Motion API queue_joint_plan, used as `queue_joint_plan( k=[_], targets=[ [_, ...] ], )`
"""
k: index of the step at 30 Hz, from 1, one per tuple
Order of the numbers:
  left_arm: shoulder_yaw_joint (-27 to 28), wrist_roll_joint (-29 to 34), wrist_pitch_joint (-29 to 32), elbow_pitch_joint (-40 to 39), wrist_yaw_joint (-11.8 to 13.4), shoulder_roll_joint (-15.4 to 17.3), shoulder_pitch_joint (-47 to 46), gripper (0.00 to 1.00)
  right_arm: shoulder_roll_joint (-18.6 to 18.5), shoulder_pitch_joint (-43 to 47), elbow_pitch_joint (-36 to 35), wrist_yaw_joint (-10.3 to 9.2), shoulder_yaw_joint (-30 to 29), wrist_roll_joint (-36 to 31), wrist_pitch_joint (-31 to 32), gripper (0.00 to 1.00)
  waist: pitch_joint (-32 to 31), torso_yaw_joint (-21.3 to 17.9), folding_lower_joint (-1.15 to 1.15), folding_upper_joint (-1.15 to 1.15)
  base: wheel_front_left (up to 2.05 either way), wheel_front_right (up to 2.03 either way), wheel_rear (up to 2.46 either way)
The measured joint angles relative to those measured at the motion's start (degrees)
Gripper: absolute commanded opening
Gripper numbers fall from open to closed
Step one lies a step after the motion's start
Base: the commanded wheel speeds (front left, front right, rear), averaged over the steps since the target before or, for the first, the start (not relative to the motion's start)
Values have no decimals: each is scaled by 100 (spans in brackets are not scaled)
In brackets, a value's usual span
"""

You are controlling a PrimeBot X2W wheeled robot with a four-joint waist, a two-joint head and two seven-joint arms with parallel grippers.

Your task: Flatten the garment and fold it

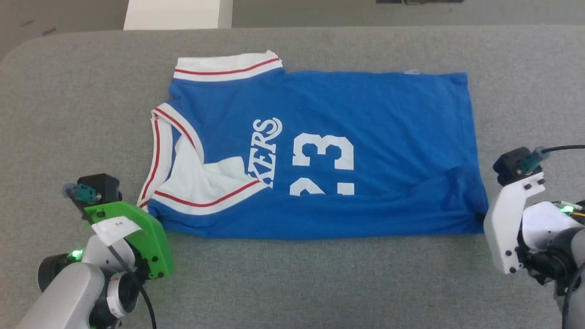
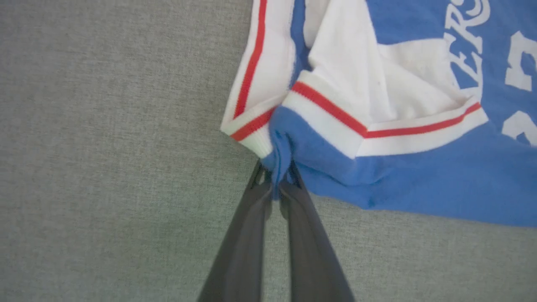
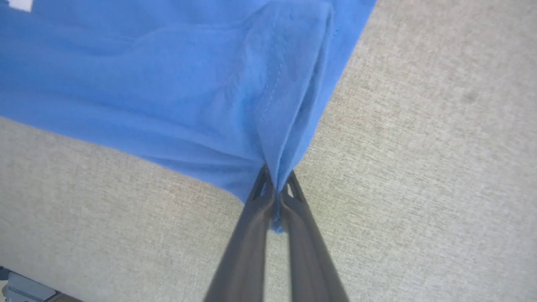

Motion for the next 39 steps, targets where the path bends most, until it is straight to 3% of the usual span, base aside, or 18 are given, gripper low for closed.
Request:
queue_joint_plan(
  k=[16,30,31,32,33,34,39],
  targets=[
    [349,-488,-93,-602,417,130,1535,0,2,1234,-495,0,-610,87,357,0,-770,46,-1,0,0,0,0],
    [246,-688,-244,455,153,-276,1488,0,205,1358,163,0,-444,4,235,0,-624,49,-1,0,0,0,0],
    [253,-693,-245,500,133,-280,1479,9,205,1332,213,0,-421,1,213,0,-620,37,-1,0,0,0,0],
    [270,-705,-271,527,119,-294,1478,43,204,1301,257,0,-397,-8,179,11,-618,24,0,0,0,0,0],
    [272,-705,-277,555,103,-298,1473,100,204,1282,290,0,-374,-8,159,61,-618,16,0,0,0,0,0],
    [278,-705,-280,577,92,-298,1463,100,200,1266,327,0,-349,-7,125,100,-617,8,-1,0,0,0,0],
    [316,-703,-322,537,82,-272,1336,100,190,1202,380,0,-304,54,31,100,-664,-8,-1,0,0,0,0]
  ],
)
